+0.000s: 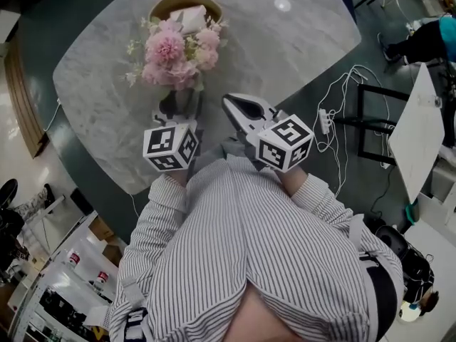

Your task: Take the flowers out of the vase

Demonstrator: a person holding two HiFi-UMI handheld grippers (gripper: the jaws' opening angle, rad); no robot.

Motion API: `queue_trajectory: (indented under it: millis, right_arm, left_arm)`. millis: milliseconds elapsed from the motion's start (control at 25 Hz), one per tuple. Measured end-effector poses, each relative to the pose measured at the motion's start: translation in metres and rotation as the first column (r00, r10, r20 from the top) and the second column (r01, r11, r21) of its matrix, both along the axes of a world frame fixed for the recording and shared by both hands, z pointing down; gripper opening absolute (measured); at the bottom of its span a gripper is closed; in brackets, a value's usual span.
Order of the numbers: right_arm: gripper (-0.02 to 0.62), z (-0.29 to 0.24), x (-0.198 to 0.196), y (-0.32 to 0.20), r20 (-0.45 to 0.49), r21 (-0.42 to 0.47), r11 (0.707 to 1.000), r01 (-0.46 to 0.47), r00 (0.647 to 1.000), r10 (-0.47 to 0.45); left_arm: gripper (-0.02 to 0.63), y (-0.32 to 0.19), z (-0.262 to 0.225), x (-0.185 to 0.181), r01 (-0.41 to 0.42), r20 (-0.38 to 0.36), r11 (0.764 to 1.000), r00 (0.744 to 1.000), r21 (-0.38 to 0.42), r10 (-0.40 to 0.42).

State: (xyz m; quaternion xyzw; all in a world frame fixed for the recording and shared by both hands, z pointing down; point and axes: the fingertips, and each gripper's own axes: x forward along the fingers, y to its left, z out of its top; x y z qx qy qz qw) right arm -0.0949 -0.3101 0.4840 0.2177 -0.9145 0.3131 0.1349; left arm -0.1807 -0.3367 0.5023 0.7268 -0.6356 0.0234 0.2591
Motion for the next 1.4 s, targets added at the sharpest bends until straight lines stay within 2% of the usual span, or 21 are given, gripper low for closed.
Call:
queue_trajectory:
  millis: [680,840,1080,1400]
  right_arm:
    - [0.015,0.009,0.013,-0.015,-0.033,-0.02,0.999,-0.042,0.999,0.042]
    - [0.015,0.009,0.015,-0.014,-0.044,-0.021,0.999,-0.044,0.998,0.043]
    - [0.015,0.008,0.014,-0.013,-0.058,-0.027,0.998,-0.049,0.997,0.048]
    - [0.015,0.01,0.016,-0.013,-0.056,-0.035,0.999,-0.042,0.998,0.04]
  left_arm:
    - [0.224,-0.026,0.02,-0.014,-0.003,0.046,1.0,0.999,-0.003,0.003]
    - [0.164,-0.028,0.02,-0.014,-0.001,0.074,1.0,0.997,0.0,0.001]
    - [0.11,-0.029,0.016,-0.013,-0.005,0.077,1.0,0.997,0.005,0.005]
    - [0.072,-0.031,0.017,-0.008,-0.02,0.067,1.0,0.998,0.004,0.02]
